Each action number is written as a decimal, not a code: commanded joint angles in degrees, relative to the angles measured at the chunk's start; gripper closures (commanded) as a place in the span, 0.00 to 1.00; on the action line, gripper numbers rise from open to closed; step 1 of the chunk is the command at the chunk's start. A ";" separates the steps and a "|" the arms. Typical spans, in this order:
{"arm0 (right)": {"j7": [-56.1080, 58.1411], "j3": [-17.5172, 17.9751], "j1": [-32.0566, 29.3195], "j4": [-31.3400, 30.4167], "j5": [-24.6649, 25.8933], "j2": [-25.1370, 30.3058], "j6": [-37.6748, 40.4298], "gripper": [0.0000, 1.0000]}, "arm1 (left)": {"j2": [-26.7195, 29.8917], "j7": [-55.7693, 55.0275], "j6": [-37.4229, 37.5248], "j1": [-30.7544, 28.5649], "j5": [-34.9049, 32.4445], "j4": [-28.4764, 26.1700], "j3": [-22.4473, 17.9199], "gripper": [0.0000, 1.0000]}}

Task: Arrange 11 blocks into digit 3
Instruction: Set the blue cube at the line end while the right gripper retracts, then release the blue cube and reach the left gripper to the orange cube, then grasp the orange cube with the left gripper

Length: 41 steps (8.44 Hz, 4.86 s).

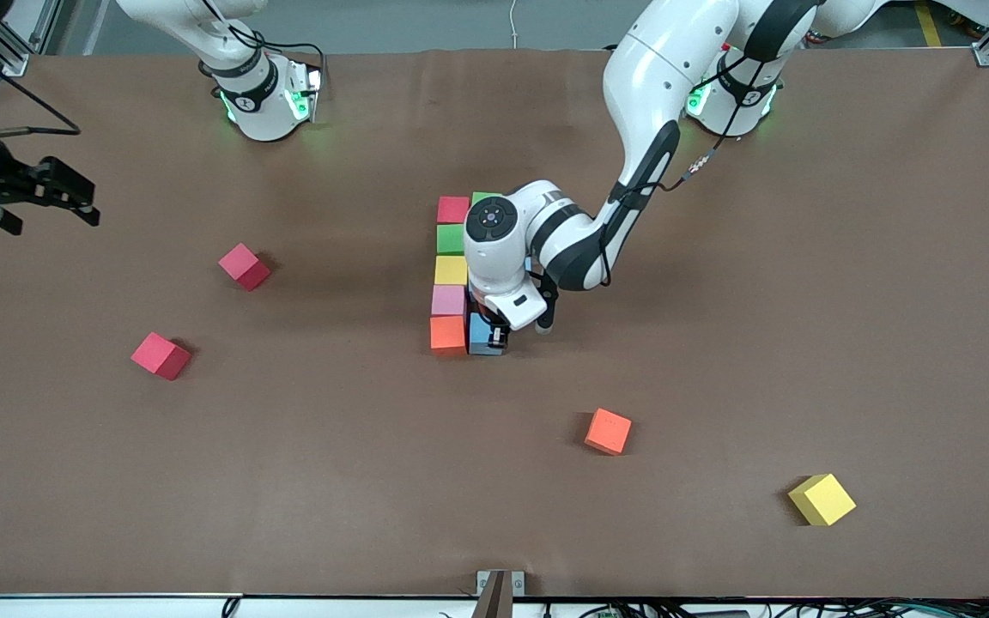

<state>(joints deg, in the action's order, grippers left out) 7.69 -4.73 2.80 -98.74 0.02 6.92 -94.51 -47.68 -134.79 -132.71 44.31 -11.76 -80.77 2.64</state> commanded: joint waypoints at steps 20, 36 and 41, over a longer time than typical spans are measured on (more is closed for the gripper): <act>-4.28 9.13 -8.07 16.47 0.68 -10.44 7.24 0.00 | 6.28 23.23 2.28 -12.91 0.51 2.02 -0.27 0.00; -3.73 9.65 -6.92 19.64 0.51 -10.17 11.28 0.00 | -4.61 42.68 -12.39 -21.19 2.97 2.55 -0.27 0.00; -3.73 9.56 -6.75 19.46 0.68 -10.26 11.19 0.00 | -4.01 41.81 -12.66 -21.28 3.23 2.64 -0.18 0.71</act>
<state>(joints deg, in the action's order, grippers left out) 3.55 4.81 -4.14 -79.16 0.15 -3.54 -83.70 -52.65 -93.37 -145.07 23.10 -9.57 -78.06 2.38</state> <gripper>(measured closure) 0.000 0.361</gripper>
